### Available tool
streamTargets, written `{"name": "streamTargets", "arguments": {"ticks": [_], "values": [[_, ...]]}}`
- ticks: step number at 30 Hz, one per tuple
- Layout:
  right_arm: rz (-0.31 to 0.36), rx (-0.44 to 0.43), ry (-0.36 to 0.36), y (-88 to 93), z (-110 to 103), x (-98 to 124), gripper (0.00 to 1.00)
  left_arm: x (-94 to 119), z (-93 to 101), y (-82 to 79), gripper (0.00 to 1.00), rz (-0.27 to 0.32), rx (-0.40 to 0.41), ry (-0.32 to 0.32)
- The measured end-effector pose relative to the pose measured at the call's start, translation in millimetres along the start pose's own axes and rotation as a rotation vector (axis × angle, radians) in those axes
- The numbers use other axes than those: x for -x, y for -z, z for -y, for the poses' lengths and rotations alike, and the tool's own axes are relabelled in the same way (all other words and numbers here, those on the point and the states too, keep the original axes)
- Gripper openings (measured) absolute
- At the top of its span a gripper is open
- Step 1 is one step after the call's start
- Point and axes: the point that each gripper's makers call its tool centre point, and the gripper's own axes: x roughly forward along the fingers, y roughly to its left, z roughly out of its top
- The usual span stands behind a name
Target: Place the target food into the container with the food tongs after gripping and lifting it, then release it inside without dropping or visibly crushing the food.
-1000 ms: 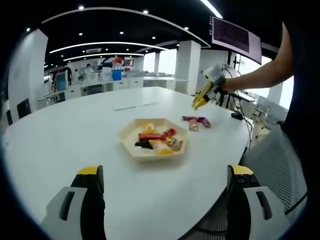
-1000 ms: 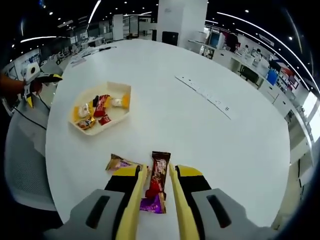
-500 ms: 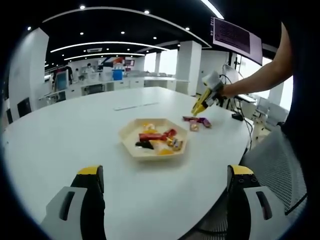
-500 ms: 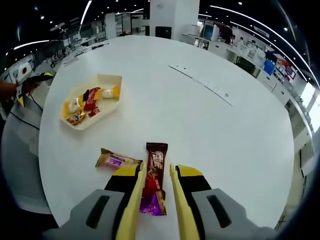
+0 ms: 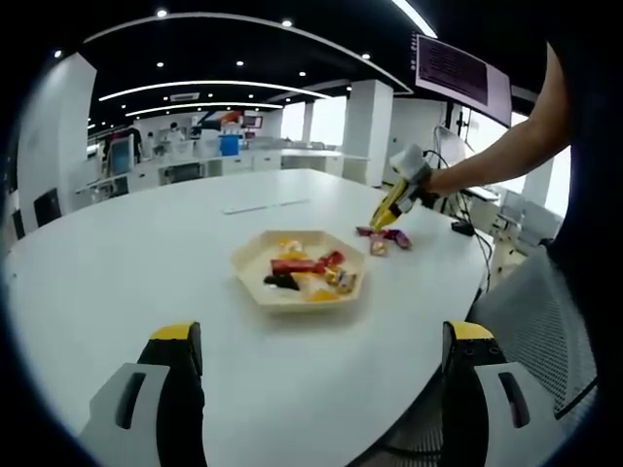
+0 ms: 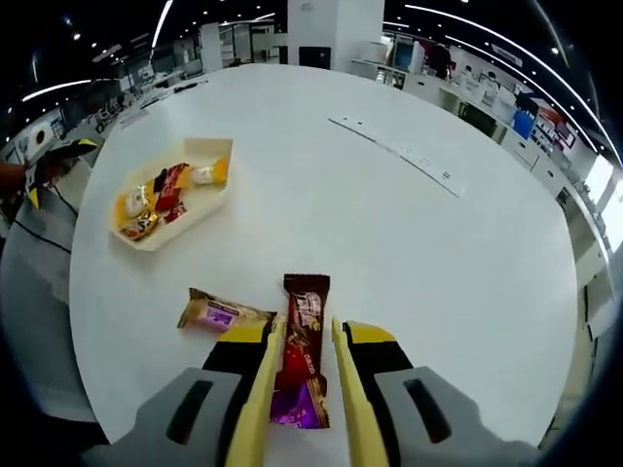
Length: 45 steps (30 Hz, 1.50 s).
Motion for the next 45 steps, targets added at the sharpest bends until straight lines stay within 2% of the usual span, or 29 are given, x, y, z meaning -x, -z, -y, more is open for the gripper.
{"name": "streamTargets", "arguments": {"ticks": [5,10,23,28,34,40,42,45], "values": [[-0.034,-0.005,0.008,9.7,0.9,-5.2,0.28,0.2,-0.3,-0.3,0.99,0.001,0.003,0.001],[-0.043,-0.012,0.007,9.7,3.7,-3.7,0.28,-0.2,0.1,0.1,0.99,-0.001,0.004,0.003],[-0.039,0.013,-0.011,2.8,3.3,-7.1,0.28,-0.6,0.4,1.2,0.99,-0.006,0.005,0.006],[-0.038,0.016,0.000,-2.1,0.3,-10.1,0.24,-0.7,0.7,1.3,0.99,-0.007,0.008,0.006],[-0.039,-0.008,0.011,2.0,2.6,-8.3,0.25,-0.8,0.4,1.3,0.99,-0.004,0.011,0.003],[-0.062,-0.026,0.004,16.0,3.5,-3.9,0.25,-0.8,1.4,1.0,0.99,-0.004,0.010,0.005],[-0.046,-0.042,0.005,14.4,3.2,-4.1,0.25,-1.0,1.3,1.2,0.99,-0.005,0.009,0.006],[-0.057,-0.059,0.018,13.5,3.4,-4.3,0.24,-1.2,2.0,1.1,0.99,-0.007,0.008,0.008]]}}
